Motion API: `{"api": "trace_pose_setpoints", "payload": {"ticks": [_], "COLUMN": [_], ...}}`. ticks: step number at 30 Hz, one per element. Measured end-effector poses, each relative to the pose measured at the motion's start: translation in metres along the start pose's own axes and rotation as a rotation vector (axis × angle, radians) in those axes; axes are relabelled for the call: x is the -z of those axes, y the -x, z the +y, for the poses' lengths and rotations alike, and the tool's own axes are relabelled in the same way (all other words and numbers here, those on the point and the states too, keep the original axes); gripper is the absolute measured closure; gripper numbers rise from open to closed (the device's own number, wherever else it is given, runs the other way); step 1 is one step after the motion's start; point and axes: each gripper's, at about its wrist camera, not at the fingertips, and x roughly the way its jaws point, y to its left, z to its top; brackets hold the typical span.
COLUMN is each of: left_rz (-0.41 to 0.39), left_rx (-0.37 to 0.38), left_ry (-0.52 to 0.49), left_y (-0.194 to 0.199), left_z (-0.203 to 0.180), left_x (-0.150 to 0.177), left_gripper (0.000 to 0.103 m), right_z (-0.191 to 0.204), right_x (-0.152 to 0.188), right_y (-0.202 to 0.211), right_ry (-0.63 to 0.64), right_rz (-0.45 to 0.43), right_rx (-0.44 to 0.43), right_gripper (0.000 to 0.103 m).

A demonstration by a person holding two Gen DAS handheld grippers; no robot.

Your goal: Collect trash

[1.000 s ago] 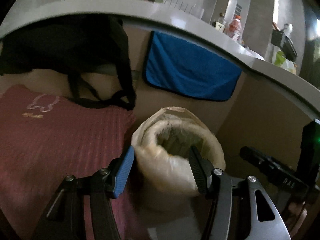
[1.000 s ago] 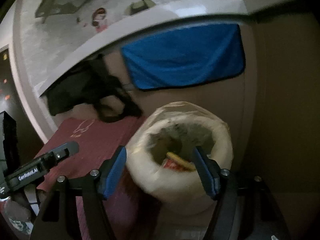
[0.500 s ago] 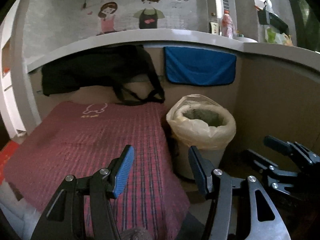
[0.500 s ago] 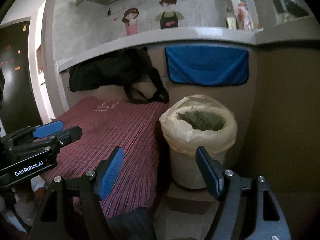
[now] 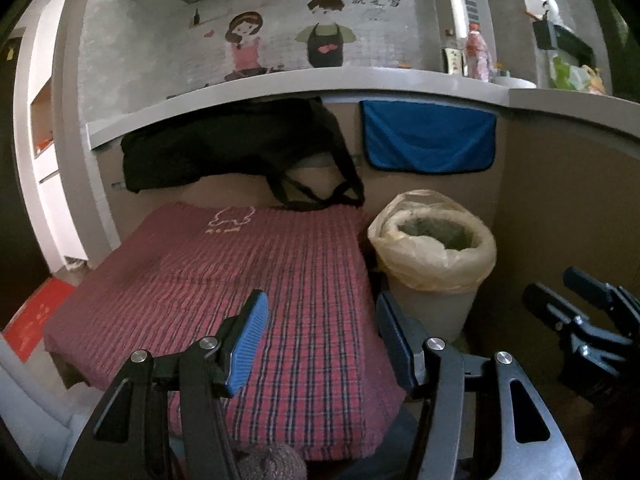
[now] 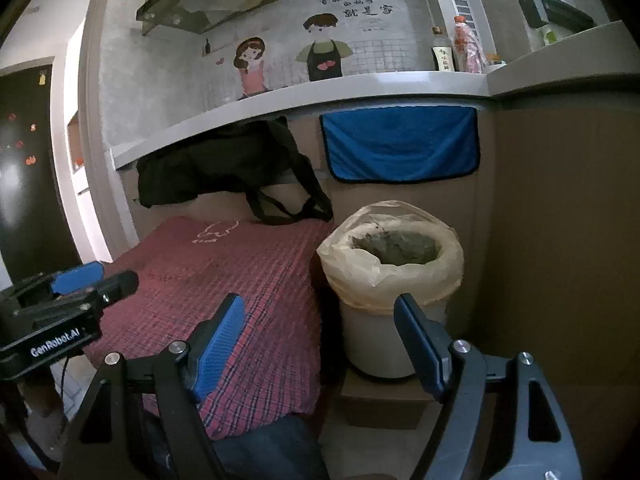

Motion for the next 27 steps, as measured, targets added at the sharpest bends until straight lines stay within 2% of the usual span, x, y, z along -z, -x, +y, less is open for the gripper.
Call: {"api": "trace_pose_setpoints", "payload": {"ticks": [7,27], "left_rz": [-0.011,0.023], "left_rx": [-0.009,-0.032], "left_ry": [0.016,0.044], "left_y": [0.005,0.0], "left_z": [0.005,0.011], "left_x": [0.003,0.004], "left_gripper": [0.046,0.046], "right_z": [0.009,0.012], "right_x": [-0.001,0.003], "right_y": [-0.001,-0.005], "right_ry": [0.024,0.024], "right_rz": [0.001,0.025], "right_rx": [-0.013,-0.023], "right_gripper": [0.028,0.028]}}
